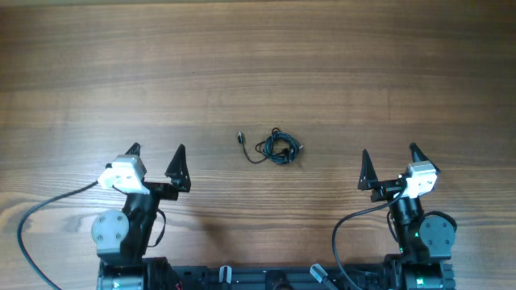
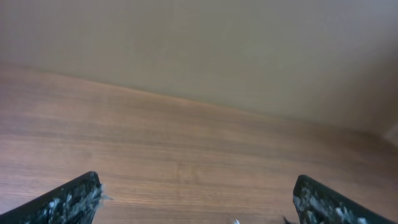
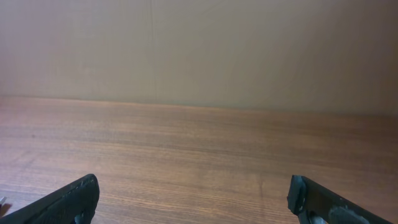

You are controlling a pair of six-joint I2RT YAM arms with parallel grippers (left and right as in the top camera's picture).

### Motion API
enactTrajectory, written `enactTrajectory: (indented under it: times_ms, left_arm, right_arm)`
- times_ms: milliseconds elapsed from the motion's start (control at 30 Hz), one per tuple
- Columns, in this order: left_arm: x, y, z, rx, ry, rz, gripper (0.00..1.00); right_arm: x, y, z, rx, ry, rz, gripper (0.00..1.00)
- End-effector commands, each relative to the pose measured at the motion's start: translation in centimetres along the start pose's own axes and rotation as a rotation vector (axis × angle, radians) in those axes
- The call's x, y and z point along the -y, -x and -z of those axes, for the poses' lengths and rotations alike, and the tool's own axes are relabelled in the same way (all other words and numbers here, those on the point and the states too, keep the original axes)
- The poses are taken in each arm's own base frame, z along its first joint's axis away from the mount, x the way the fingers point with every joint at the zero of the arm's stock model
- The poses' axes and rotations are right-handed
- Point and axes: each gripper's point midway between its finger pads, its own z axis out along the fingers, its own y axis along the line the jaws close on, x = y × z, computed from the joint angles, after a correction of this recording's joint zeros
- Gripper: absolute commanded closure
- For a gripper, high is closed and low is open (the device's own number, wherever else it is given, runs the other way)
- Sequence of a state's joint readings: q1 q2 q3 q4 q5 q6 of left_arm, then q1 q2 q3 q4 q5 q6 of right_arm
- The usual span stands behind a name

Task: Untangle cables
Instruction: 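Reach the left gripper forward to the black cable bundle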

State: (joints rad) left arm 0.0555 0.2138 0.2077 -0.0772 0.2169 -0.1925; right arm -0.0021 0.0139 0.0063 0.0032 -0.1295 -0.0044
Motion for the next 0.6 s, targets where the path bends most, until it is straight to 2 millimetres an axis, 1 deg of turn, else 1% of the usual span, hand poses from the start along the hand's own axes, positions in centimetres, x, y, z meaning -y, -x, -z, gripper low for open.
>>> enactTrajectory:
  times_ms: [0, 67, 100, 200, 233, 300, 400, 433, 467, 567]
  left_arm:
    - [1.4, 1.5, -1.1, -0.085, -0.055, 0.048, 0.00]
    - [2.4, 2.1, -2.1, -0.182, -0.094, 0.075, 0.00]
    - [2.6, 2.3, -2.3, -0.204, -0.101, 0.082, 0.00]
    - [4.4, 3.5, -3.6, -0.330, -0.154, 0.190, 0.00]
    - [5.3, 3.7, -4.1, -0.368, -0.185, 0.212, 0.00]
    - [8.2, 3.4, -5.1, -0.432, -0.277, 0.211, 0.00]
    - [13.4, 2.0, -6.0, -0.478, -0.440, 0.171, 0.00]
    - [14.5, 1.3, -6.2, -0.495, -0.471, 0.163, 0.00]
    - [15.4, -0.1, -6.4, -0.544, -0.494, 0.160, 0.00]
    - [17.6, -3.4, -7.4, -0.629, -0.545, 0.146, 0.00]
  right_arm:
    - [0.2, 0.1, 0.0, 0.006, -0.012, -0.004, 0.00]
    - [0.2, 0.1, 0.0, 0.006, -0.012, -0.004, 0.00]
    - [0.2, 0.1, 0.0, 0.006, -0.012, -0.004, 0.00]
    - [0.2, 0.1, 0.0, 0.006, -0.013, -0.004, 0.00]
    - [0.2, 0.1, 0.0, 0.006, -0.012, -0.004, 0.00]
    - [0.2, 0.1, 0.0, 0.006, -0.012, -0.004, 0.00]
    - [0.2, 0.1, 0.0, 0.006, -0.012, -0.004, 0.00]
    - [0.2, 0.1, 0.0, 0.006, -0.012, -0.004, 0.00]
    - [0.2, 0.1, 0.0, 0.006, -0.012, -0.004, 0.00]
    - [0.2, 0.1, 0.0, 0.006, -0.012, -0.004, 0.00]
